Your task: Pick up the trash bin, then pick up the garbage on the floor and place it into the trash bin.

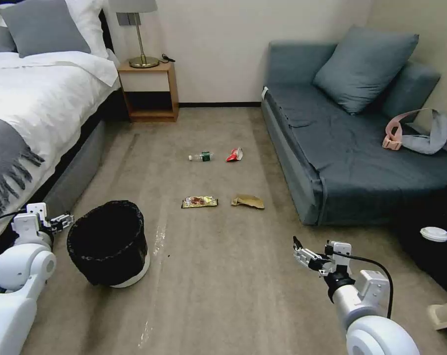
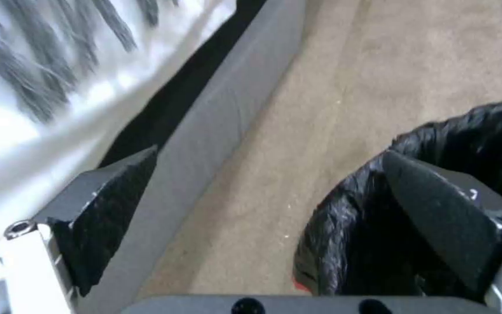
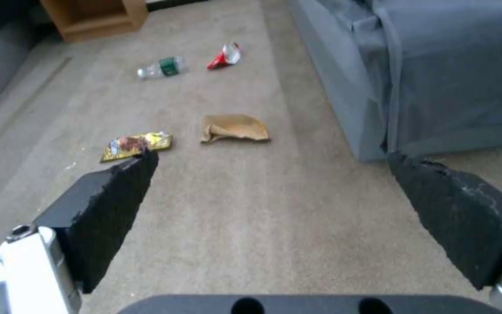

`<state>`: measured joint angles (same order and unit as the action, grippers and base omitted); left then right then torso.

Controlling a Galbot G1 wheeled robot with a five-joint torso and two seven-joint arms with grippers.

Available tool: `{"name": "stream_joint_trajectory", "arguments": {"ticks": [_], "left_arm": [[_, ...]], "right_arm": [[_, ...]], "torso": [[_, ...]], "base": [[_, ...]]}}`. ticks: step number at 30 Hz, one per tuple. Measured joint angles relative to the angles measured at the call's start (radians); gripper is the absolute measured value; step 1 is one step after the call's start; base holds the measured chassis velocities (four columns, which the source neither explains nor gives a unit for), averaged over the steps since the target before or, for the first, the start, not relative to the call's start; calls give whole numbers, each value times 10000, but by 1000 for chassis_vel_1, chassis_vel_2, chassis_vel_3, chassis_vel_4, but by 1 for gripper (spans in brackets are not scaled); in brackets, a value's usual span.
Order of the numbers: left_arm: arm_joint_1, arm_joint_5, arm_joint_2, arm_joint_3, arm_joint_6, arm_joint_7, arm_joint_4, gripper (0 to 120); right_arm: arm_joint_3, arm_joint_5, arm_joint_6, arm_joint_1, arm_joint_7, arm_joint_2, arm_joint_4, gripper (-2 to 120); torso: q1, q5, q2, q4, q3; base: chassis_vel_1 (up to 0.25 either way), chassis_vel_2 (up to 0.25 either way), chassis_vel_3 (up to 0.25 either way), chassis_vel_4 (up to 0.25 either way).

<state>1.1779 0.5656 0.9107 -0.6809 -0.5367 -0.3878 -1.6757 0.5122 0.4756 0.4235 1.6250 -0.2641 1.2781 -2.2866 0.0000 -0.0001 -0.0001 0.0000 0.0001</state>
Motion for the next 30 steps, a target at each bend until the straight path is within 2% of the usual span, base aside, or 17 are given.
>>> {"name": "stream_joint_trajectory", "arguments": {"ticks": [11, 12, 20, 30], "left_arm": [[-645, -164, 345, 605, 191, 190, 948, 100], [-794, -164, 463, 768, 209, 199, 1204, 100], [-1138, -173, 741, 1078, 207, 204, 1783, 100], [-1670, -134, 1066, 1453, -123, 72, 2592, 100]], "right_arm": [[-57, -35, -50, -120, 11, 42, 170, 100], [-89, -37, -50, -158, 11, 46, 202, 100], [-134, -40, -38, -245, 19, -13, 312, 100], [-391, -65, 53, -485, 53, -70, 513, 100]], "torso": [[0, 1, 0, 0, 0], [0, 1, 0, 0, 0], [0, 1, 0, 0, 0], [0, 1, 1, 0, -1]], "base": [[0, 0, 0, 0], [0, 0, 0, 0], [0, 0, 0, 0], [0, 0, 0, 0]]}}
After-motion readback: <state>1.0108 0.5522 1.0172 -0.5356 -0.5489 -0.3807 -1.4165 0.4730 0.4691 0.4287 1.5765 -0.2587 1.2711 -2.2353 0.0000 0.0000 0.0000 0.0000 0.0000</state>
